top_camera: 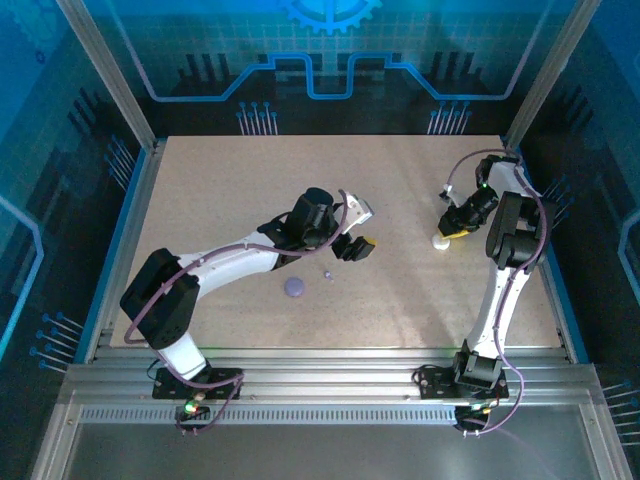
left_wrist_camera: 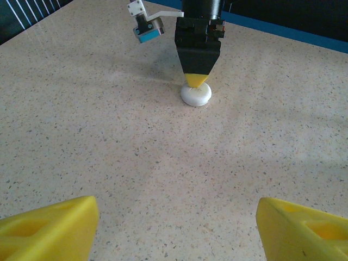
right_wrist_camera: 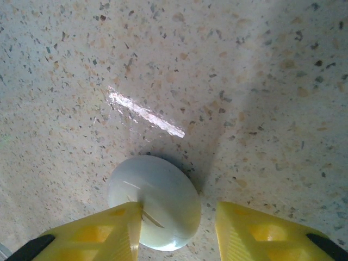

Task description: Insert the wireless bluetooth earbuds into the charging case

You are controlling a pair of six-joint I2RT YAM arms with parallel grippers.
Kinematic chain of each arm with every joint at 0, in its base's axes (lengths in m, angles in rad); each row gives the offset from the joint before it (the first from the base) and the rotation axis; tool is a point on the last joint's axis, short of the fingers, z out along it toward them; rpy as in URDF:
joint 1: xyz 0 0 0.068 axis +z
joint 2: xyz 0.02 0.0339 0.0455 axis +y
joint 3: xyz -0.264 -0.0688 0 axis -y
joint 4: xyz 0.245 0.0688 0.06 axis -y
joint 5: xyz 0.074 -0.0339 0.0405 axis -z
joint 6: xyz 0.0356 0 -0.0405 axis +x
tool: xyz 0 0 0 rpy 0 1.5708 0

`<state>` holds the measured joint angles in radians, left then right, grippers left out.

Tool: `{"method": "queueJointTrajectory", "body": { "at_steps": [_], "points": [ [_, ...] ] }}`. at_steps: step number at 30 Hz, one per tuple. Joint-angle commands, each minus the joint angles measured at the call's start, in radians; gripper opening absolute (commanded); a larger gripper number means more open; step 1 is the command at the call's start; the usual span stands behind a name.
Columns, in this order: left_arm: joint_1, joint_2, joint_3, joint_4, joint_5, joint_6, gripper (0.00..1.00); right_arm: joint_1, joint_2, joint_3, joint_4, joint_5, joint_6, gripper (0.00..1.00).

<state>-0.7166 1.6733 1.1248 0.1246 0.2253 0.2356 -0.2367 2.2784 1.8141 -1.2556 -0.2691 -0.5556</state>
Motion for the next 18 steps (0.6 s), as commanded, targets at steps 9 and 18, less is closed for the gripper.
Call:
{"method": "queueJointTrajectory", "body": {
  "at_steps": [9, 18],
  "points": [
    [-0.005, -0.032, 0.013, -0.009, 0.022, -0.043, 0.77, -0.006, -0.087, 0.008, -0.005, -0.023, 0.032, 0.41],
    [-0.004, -0.195, -0.061, -0.078, -0.053, -0.121, 0.77, 0.054, -0.276, -0.07, 0.022, -0.109, 0.095, 0.4]
  ]
}}
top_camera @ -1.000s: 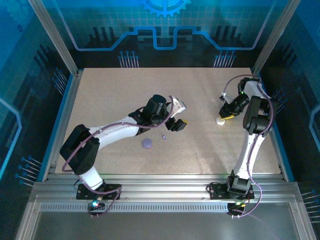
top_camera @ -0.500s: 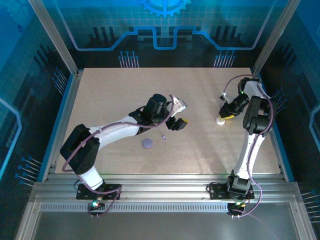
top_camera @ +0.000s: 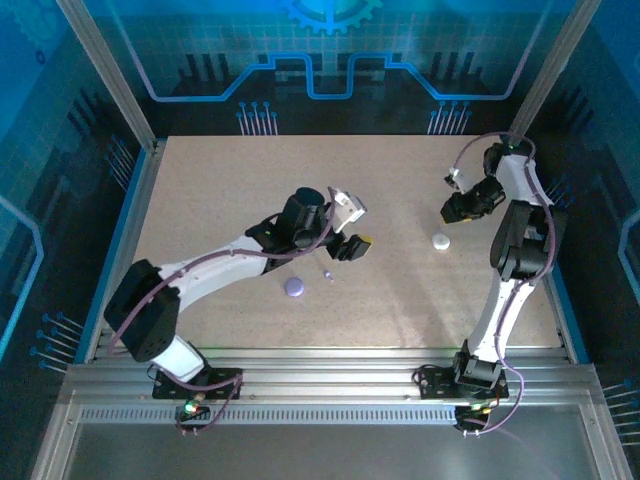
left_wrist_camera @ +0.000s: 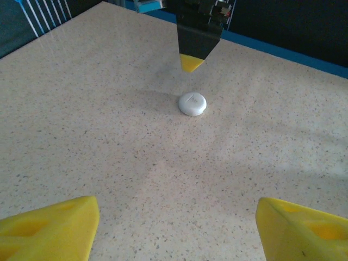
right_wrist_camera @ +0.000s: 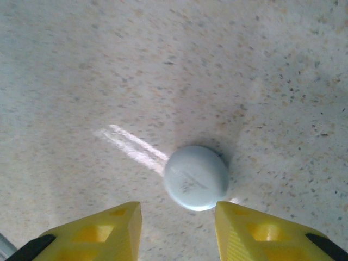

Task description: Insert the wireless bluetooth earbuds into the charging case

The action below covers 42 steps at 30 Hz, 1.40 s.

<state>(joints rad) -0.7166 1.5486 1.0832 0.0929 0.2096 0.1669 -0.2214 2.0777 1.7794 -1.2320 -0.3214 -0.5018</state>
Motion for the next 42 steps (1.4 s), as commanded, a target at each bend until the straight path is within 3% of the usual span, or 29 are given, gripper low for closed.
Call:
{"method": "queueJointTrajectory", "body": {
  "at_steps": [1, 7, 21, 29, 42],
  "points": [
    [-0.003, -0.09, -0.026, -0.06, -0.05, -0.068, 0.77, 0.055, -0.094, -0.052, 0.004, -0.064, 0.052, 0.4],
    [0.002, -0.21, -0.068, -0.173, -0.127, -0.187, 0.77, 0.175, -0.232, -0.2, 0.079, -0.122, 0.177, 0.43],
    [0.008, -0.344, -0.023, -0.675, -0.268, -0.543, 0.75, 0.415, -0.505, -0.469, 0.279, -0.147, 0.555, 0.48],
    [0.008, -0.257, 0.076, -0.98, -0.402, -0.762, 0.72, 0.509, -0.585, -0.54, 0.379, -0.128, 0.683, 0.52],
    [0.008, 0.04, 0.183, -1.147, -0.396, -0.881, 0.7, 0.571, -0.617, -0.61, 0.446, -0.123, 0.748, 0.53]
  ]
}}
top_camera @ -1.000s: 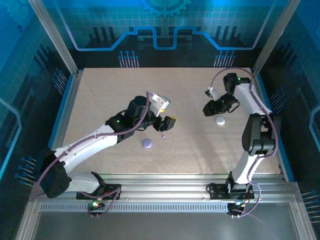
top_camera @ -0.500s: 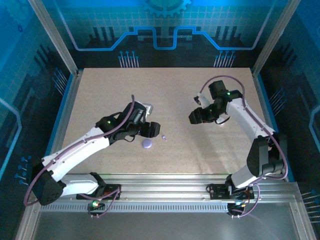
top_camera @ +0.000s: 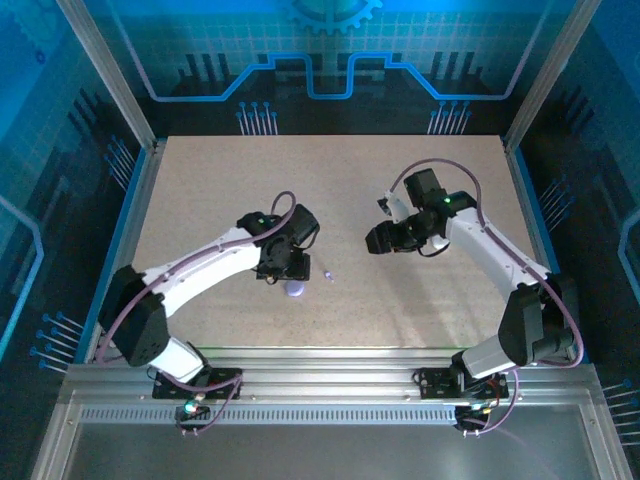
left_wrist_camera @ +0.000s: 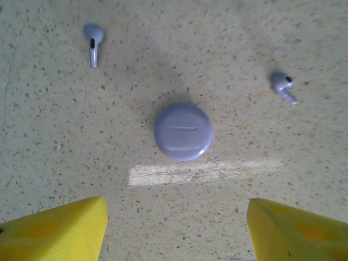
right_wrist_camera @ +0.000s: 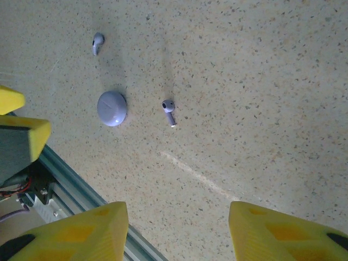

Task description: Insert the wireless bluetooth earbuds into the charging case

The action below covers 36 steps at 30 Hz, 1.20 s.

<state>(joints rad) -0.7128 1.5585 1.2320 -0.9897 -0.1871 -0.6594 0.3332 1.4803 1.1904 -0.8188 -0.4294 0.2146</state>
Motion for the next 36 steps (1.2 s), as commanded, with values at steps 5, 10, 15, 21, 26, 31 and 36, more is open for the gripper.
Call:
{"method": "queueJointTrajectory", "body": {
  "at_steps": [5, 10, 15, 21, 26, 31, 36],
  "points": [
    [0.006, 0.095, 0.039, -0.034, 0.01, -0.057, 0.71, 0.03, -0.004, -0.028, 0.046, -0.023, 0.032, 0.53],
    [0.012, 0.156, 0.032, 0.011, 0.056, -0.084, 0.72, 0.033, 0.01, -0.021, 0.051, -0.029, 0.028, 0.53],
    [0.021, 0.23, 0.047, 0.02, 0.082, -0.086, 0.75, 0.035, 0.027, -0.003, 0.03, -0.023, 0.008, 0.53],
    [0.045, 0.27, 0.044, 0.033, 0.084, -0.085, 0.76, 0.035, 0.04, 0.01, 0.021, -0.023, 0.005, 0.54],
    [0.065, 0.288, 0.039, 0.047, 0.094, -0.074, 0.76, 0.035, 0.048, 0.018, 0.014, -0.023, 0.005, 0.54],
    [0.067, 0.315, 0.052, 0.059, 0.114, -0.066, 0.75, 0.038, 0.048, 0.025, 0.006, -0.02, 0.005, 0.54],
    [0.067, 0.341, 0.052, 0.07, 0.132, -0.066, 0.74, 0.037, 0.041, 0.026, 0.0, -0.014, 0.005, 0.54]
  ]
}}
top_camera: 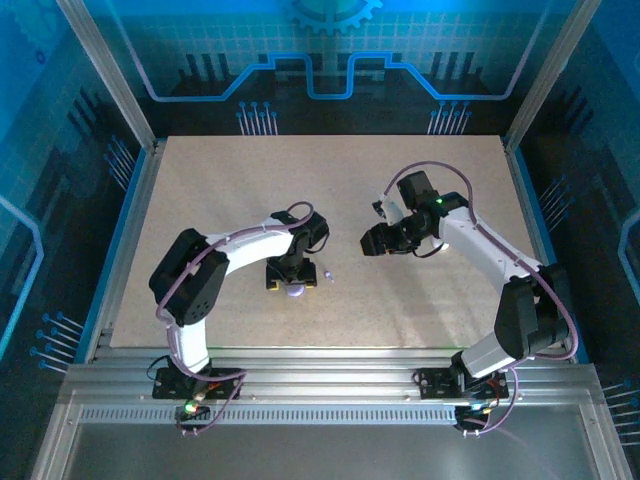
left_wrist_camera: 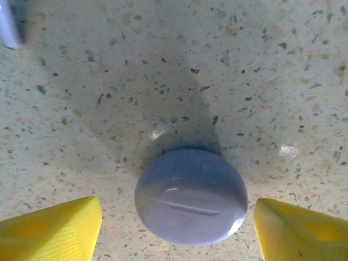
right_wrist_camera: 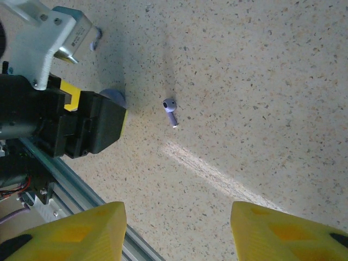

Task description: Insert the wireless bluetooth earbuds into the charging case

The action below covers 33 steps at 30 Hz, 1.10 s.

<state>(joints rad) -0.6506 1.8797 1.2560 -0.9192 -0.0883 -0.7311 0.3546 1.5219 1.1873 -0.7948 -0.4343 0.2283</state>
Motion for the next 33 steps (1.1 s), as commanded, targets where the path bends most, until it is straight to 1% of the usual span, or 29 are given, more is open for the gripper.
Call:
{"method": "queueJointTrajectory", "body": {
  "at_steps": [1, 9, 15, 20, 23, 26, 33],
  "points": [
    [0.004, 0.025, 0.027, 0.001, 0.035, 0.005, 0.74, 0.017, -0.002, 0.029, -0.025, -0.009, -0.009, 0.54],
    [0.006, 0.058, 0.049, -0.004, 0.024, 0.013, 0.68, 0.018, -0.002, 0.031, -0.03, -0.007, -0.004, 0.54],
    [0.005, 0.073, 0.055, -0.009, 0.025, 0.015, 0.6, 0.018, -0.006, 0.03, -0.034, -0.004, -0.003, 0.54],
    [0.005, 0.07, 0.044, -0.026, 0.032, 0.013, 0.63, 0.018, -0.014, 0.031, -0.039, 0.0, -0.004, 0.54],
    [0.005, 0.064, 0.029, -0.022, 0.034, 0.01, 0.62, 0.017, -0.016, 0.035, -0.041, 0.002, -0.004, 0.54],
    [0.006, 0.066, 0.018, -0.015, 0.037, 0.01, 0.56, 0.017, -0.016, 0.034, -0.041, 0.002, -0.003, 0.53],
    [0.005, 0.058, 0.014, -0.017, 0.03, 0.021, 0.49, 0.019, -0.025, 0.029, -0.039, 0.003, 0.0, 0.53]
  ]
}}
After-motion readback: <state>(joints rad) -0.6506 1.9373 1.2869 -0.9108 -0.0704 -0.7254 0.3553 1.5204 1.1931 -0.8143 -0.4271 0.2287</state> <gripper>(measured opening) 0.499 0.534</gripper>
